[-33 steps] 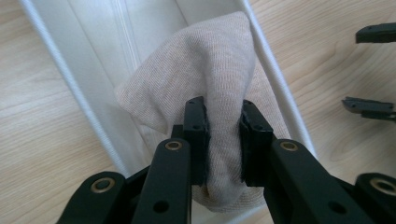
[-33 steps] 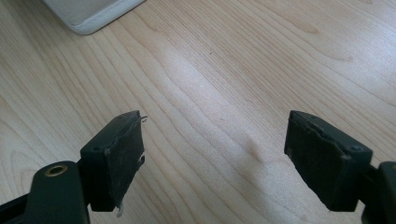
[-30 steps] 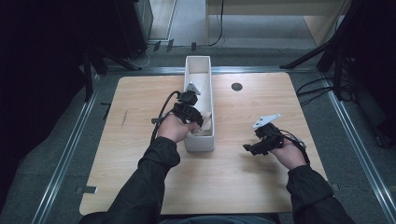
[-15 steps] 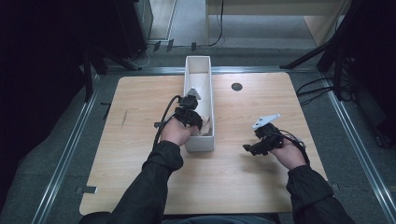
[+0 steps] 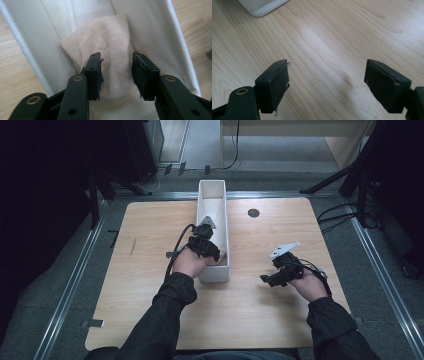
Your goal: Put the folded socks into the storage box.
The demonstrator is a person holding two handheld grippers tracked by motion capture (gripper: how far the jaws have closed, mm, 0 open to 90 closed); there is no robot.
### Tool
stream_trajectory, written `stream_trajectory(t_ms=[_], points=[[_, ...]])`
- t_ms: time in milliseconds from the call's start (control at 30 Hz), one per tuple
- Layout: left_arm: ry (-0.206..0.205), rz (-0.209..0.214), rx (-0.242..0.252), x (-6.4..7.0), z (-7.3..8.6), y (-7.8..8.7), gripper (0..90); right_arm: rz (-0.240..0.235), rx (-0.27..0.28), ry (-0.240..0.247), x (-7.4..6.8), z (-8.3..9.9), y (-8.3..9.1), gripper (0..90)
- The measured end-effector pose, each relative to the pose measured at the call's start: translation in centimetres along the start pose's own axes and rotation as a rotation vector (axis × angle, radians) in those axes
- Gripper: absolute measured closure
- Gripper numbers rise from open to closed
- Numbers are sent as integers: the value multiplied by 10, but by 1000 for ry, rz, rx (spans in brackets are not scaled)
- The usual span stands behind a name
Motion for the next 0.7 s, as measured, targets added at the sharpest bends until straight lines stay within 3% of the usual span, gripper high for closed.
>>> stream_trajectory(t_ms=[167, 233, 333, 700], points=[[-11, 18, 15, 3, 0, 8, 587, 0, -1, 0, 0, 0, 0, 195], [-21, 26, 26, 3, 3, 12, 704, -1, 1, 3, -1, 0, 0, 195], [-24, 25, 34, 4, 4, 13, 777, -1, -1, 4, 0, 0, 0, 196], [-21, 72, 31, 2, 14, 10, 786, -3, -4, 5, -1, 0, 0, 196]])
Point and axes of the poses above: each handheld gripper's, and its own axes: y roughly backward along the jaws, z roughly out of its underside, x roughly to its right, the point moved 2 cm from there along -y, roughly forward along the jaws, and after that the axes turned 15 degrees about x, right-handed, at the moved point
